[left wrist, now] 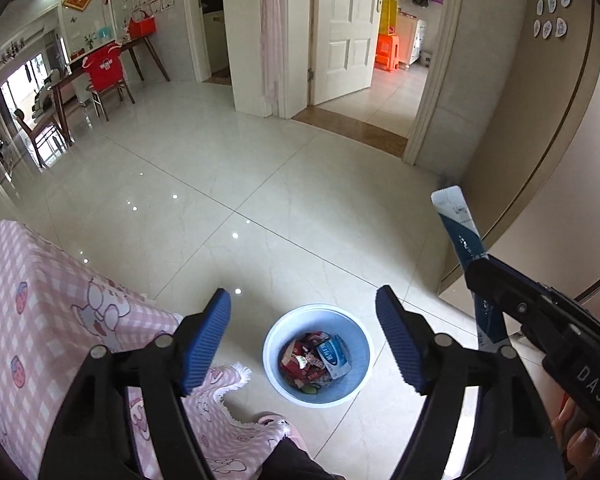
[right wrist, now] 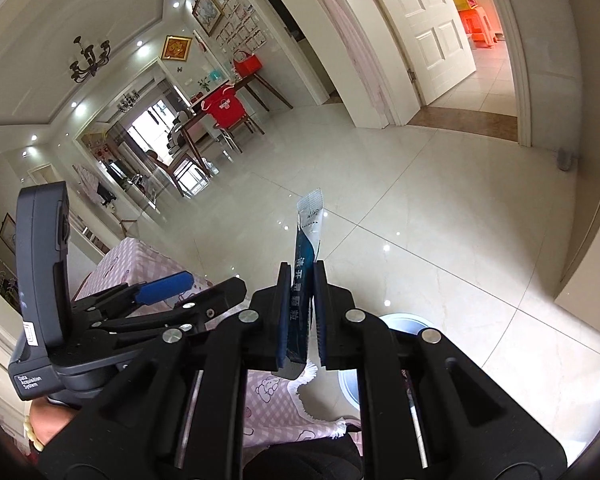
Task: Collect trash
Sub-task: 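Open the right tool over the bucket to drop the blue-white packet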
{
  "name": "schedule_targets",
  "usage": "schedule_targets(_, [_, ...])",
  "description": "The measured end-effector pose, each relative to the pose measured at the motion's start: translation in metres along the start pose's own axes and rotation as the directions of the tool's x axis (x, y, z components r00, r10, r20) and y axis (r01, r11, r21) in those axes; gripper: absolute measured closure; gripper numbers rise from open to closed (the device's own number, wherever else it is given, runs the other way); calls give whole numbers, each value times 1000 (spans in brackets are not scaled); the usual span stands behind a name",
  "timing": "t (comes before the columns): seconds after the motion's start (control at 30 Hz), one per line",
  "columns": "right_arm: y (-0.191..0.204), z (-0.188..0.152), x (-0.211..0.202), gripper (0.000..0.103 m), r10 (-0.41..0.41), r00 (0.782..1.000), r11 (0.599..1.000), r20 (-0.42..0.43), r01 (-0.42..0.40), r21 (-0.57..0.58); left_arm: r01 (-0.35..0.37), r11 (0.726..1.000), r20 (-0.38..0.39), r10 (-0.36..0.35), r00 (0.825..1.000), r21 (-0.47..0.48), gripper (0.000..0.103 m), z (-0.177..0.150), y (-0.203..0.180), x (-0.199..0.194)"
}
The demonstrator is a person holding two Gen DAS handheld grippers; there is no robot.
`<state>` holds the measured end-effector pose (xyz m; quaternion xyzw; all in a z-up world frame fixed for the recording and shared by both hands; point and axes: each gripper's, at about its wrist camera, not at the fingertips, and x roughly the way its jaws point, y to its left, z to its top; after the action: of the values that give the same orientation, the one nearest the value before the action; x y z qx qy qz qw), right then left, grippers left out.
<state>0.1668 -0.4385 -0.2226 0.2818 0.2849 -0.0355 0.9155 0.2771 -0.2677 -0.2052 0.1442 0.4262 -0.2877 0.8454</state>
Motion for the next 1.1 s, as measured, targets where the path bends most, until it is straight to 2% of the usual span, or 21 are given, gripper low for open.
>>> schedule_targets(0.1, [3,1,3,92,6,1000,1000,-9,-6,-10,-51,999,2,51,999,10,27,-3,2,-6])
schedule_targets(0.57, [21,6,10,91,4,1000,998,4,-3,-68,-108,993,55,110,992,-42,19,-9,24,-38])
schedule_targets(0.67, [24,10,16,88,-14,1000,997,16,16,-77,-118,991,57,121,991,-57,19,-9,30,-41])
schedule_targets(0.7, [24,11,20,83,-21,1000,997,13,22,-79,-121,991,58,125,990,-62,19,-9,32,-42])
schedule_targets(0.8, [23,14,26,44,-61,998,996,13,61,-72,-130,989,59,134,989,-77,17,-10,37,-47])
schedule_targets(0.97, [32,14,17,44,-37,999,996,22,39,-83,-161,983,66,167,984,-90,16,-14,45,-61])
schedule_targets(1.1, [48,13,-4,41,-25,999,992,46,30,-120,-180,977,94,191,977,-118,16,-22,50,-88])
